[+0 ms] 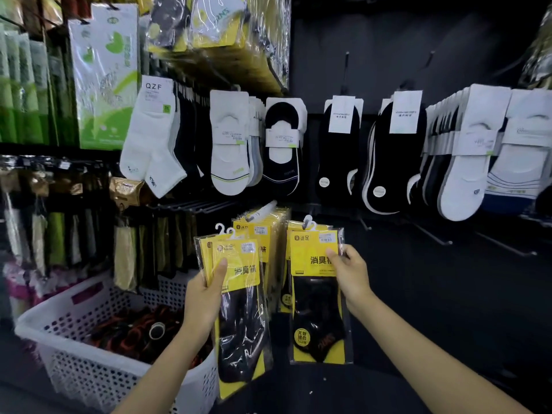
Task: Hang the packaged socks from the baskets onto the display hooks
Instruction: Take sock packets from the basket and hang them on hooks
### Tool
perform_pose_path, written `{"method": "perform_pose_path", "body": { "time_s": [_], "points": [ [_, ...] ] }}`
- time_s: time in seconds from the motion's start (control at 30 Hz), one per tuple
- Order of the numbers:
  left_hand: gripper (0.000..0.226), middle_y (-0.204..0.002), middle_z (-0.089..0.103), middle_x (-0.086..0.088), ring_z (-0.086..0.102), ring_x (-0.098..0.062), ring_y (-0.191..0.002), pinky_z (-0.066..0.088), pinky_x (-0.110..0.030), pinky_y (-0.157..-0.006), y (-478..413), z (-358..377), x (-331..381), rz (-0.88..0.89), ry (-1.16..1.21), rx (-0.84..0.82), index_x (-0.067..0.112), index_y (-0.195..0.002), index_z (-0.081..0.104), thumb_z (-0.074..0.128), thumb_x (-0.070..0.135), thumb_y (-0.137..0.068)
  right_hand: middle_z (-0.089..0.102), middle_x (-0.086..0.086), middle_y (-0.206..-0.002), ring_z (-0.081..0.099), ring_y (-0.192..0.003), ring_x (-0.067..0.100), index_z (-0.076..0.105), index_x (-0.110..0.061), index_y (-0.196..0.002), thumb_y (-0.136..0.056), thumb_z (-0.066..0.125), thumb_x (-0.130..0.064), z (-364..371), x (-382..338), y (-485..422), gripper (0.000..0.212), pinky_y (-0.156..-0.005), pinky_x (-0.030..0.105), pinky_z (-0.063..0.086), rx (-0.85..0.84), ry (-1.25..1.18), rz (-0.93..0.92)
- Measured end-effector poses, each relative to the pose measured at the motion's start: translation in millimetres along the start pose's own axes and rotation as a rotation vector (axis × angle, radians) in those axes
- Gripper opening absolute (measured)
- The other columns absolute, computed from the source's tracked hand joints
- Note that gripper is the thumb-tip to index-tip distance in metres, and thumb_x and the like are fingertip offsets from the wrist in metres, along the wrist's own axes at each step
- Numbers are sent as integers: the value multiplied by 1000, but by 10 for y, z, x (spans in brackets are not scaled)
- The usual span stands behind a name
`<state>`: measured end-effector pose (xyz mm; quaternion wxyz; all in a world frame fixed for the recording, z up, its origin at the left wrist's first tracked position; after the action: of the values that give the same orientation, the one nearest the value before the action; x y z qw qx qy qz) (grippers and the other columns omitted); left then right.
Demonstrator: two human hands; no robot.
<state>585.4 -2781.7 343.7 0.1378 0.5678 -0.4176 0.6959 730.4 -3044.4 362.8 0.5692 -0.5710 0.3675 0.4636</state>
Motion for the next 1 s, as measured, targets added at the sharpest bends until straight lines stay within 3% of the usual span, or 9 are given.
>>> {"method": "perform_pose_path", "body": {
  "time_s": [0.1, 0.17, 0.3, 0.4, 0.53, 0.7, 0.8, 0.87, 1.0],
  "points": [
    [45, -32, 37, 12, 36, 1, -31, 33, -9, -42, -36, -23, -18, 18, 11, 23, 23, -49, 47, 54, 42, -89, 72, 1, -86, 68, -80, 14, 61, -12, -93, -95, 57, -17, 89, 89, -148, 7, -72, 26, 55, 5, 66, 1],
    [47, -33, 42, 13, 42, 5, -33, 36, -5, -43, -55, -38, -50, 14, 27, 35, 6, -55, 55, 56, 40, -89, 71, 2, -85, 68, -77, 14, 62, -10, -94, -94, 58, -18, 94, 216, -243, 9, -69, 26, 54, 52, 74, 38],
    [36, -41, 46, 3, 46, 5, -42, 41, -12, -53, -69, -27, -132, -6, 44, 6, 10, -78, 67, 56, 42, -89, 67, 3, -87, 62, -83, 18, 65, -10, -91, -86, 69, -27, -1, 455, -431, 19, -76, 32, 52, 226, 114, 133],
    [33, -46, 54, 14, 51, 7, -47, 40, -19, -59, -75, -12, -195, -32, 63, -5, 20, -68, 67, 57, 44, -88, 62, -1, -87, 57, -82, 15, 61, -15, -90, -80, 75, -32, -77, 593, -470, 24, -74, 30, 47, 332, 73, 224],
    [37, -63, 60, 3, 56, -7, -61, 43, -18, -62, -57, 24, -244, -45, 72, -12, 16, -69, 67, 58, 48, -85, 61, 5, -97, 54, -84, 17, 59, -11, -96, -81, 74, -25, -228, 663, -360, 25, -75, 30, 46, 433, 108, 256],
    [37, -59, 58, 9, 54, 0, -56, 43, -8, -55, 36, 212, -242, -84, 140, -54, 17, -70, 68, 62, 52, -78, 63, 4, -97, 61, -83, 14, 62, -12, -101, -88, 66, -30, 72, 569, -43, 23, -70, 23, 54, 84, -1, 233],
    [25, -78, 72, 12, 66, 2, -72, 48, -8, -61, 109, 413, -178, -93, 213, -103, 23, -82, 71, 65, 47, -78, 66, 0, -99, 63, -91, 12, 65, -23, -98, -90, 60, -39, 351, 398, 250, 18, -73, 22, 54, -170, 49, 193],
    [23, -88, 75, 12, 70, -1, -82, 51, -10, -63, 181, 571, -109, -87, 249, -157, 26, -91, 73, 68, 43, -76, 72, 0, -96, 67, -87, 14, 68, -22, -102, -88, 62, -39, 453, 303, 397, 23, -74, 27, 57, -260, 55, 171],
    [31, -86, 75, 8, 71, -5, -78, 51, -12, -61, 266, 699, -16, -92, 275, -173, 22, -91, 72, 73, 44, -69, 76, -1, -93, 72, -79, 10, 69, -16, -101, -87, 67, -27, 438, 130, 520, 18, -57, 17, 53, -294, -87, 116]
  ]
}}
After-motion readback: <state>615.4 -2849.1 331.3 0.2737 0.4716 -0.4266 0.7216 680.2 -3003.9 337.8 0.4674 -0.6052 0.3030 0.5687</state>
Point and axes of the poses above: each hand's wrist, its own y-axis away from the middle knuckle, its own z-axis out of the palm, x = y × z, the point moved 9 cm from there along -y, towards the middle knuckle
